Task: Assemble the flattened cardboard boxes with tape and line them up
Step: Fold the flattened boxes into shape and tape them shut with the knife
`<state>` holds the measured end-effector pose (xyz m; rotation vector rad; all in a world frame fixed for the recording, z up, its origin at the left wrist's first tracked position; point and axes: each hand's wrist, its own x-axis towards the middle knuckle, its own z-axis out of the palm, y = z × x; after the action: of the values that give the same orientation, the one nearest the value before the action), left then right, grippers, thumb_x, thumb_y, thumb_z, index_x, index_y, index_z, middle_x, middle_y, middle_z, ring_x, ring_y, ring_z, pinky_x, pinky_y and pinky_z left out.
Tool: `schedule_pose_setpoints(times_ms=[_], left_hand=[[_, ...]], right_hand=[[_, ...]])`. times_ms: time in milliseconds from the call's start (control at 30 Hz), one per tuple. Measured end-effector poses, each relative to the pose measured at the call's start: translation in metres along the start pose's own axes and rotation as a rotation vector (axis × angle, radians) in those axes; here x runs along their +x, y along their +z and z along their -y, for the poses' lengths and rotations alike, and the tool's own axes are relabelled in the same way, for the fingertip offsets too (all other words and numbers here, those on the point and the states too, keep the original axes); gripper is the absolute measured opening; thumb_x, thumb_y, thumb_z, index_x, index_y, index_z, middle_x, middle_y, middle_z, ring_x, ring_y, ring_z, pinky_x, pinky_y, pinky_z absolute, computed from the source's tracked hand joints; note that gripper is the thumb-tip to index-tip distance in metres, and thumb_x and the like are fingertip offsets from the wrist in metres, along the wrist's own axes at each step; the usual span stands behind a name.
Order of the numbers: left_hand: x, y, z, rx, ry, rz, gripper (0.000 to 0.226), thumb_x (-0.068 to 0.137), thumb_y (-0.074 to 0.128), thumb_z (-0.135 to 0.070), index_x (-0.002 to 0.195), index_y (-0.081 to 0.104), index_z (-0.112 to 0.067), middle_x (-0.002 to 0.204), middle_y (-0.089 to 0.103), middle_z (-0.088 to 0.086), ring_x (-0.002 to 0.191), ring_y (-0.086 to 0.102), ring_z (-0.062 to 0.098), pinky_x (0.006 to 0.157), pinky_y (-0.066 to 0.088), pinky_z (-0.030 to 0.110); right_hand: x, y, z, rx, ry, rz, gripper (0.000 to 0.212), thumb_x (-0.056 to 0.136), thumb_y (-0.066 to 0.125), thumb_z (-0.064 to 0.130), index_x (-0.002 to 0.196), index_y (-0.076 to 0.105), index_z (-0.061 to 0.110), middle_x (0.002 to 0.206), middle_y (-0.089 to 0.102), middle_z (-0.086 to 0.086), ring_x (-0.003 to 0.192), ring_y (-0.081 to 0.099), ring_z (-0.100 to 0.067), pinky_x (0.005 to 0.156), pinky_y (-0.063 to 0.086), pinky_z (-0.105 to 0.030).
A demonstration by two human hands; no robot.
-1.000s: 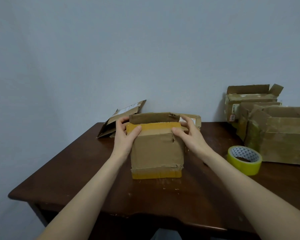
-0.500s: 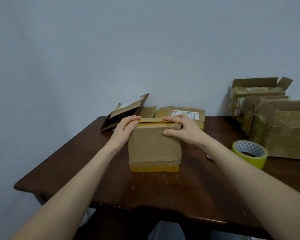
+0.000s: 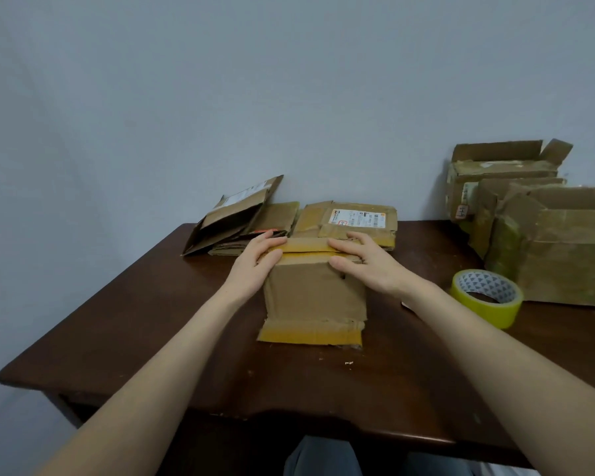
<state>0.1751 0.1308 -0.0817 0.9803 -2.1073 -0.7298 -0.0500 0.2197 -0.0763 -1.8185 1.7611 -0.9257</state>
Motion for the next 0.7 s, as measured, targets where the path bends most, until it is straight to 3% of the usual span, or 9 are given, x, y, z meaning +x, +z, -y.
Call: schedule_pose_setpoints(times_ms=[100, 167, 300, 400, 700], left_hand=[[0.009, -0.006, -0.012, 0.461, 0.084, 0.028, 0.039, 0.102, 0.035, -0.033, 0.137, 0.05, -0.025, 0.152, 0.035, -0.004, 0.144, 0.021, 0.012, 0.116, 0.015, 0.033], [0.01, 0.002, -0.027, 0.739, 0.19, 0.095, 0.047, 0.103, 0.024, -0.038, 0.144, 0.04, -0.022, 0.155, 0.029, -0.002, 0.145, 0.017, 0.014, 0.119, 0.008, 0.036], [0.006, 0.019, -0.037, 0.861, 0.23, 0.216, 0.06, 0.1, 0.025, -0.048, 0.152, 0.018, -0.018, 0.16, 0.013, 0.003, 0.147, 0.011, 0.015, 0.119, 0.008, 0.034], [0.008, 0.019, -0.032, 0.904, 0.221, 0.23, 0.07, 0.094, 0.037, -0.051, 0.153, 0.015, -0.02, 0.16, 0.009, 0.003, 0.147, 0.01, 0.015, 0.12, 0.009, 0.033], [0.007, 0.02, -0.032, 0.904, 0.264, 0.225, 0.07, 0.094, 0.043, -0.048, 0.153, 0.012, -0.026, 0.16, 0.009, 0.002, 0.147, 0.012, 0.016, 0.118, 0.009, 0.032]], right_hand=[[0.0, -0.003, 0.005, -0.192, -0.016, 0.018, 0.054, 0.094, 0.045, 0.056, 0.144, 0.041, 0.035, 0.161, 0.007, 0.006, 0.148, 0.009, -0.018, 0.118, 0.018, -0.042], [0.001, -0.005, 0.015, -0.475, -0.058, 0.031, 0.055, 0.097, 0.034, 0.056, 0.147, 0.036, 0.032, 0.162, 0.003, 0.002, 0.149, -0.004, -0.021, 0.12, 0.007, -0.043], [0.004, -0.001, 0.033, -0.915, -0.117, 0.095, 0.08, 0.093, 0.03, 0.065, 0.152, 0.021, 0.012, 0.162, 0.001, -0.007, 0.148, -0.01, -0.025, 0.121, -0.003, -0.044], [0.004, 0.011, 0.034, -0.905, -0.11, 0.097, 0.076, 0.098, 0.034, 0.054, 0.154, 0.006, 0.01, 0.161, 0.004, -0.012, 0.149, -0.003, -0.025, 0.121, 0.001, -0.038], [0.004, 0.014, 0.035, -0.821, -0.054, 0.09, 0.072, 0.1, 0.038, 0.046, 0.154, 0.005, 0.012, 0.162, 0.004, -0.011, 0.149, 0.004, -0.023, 0.121, 0.008, -0.036]])
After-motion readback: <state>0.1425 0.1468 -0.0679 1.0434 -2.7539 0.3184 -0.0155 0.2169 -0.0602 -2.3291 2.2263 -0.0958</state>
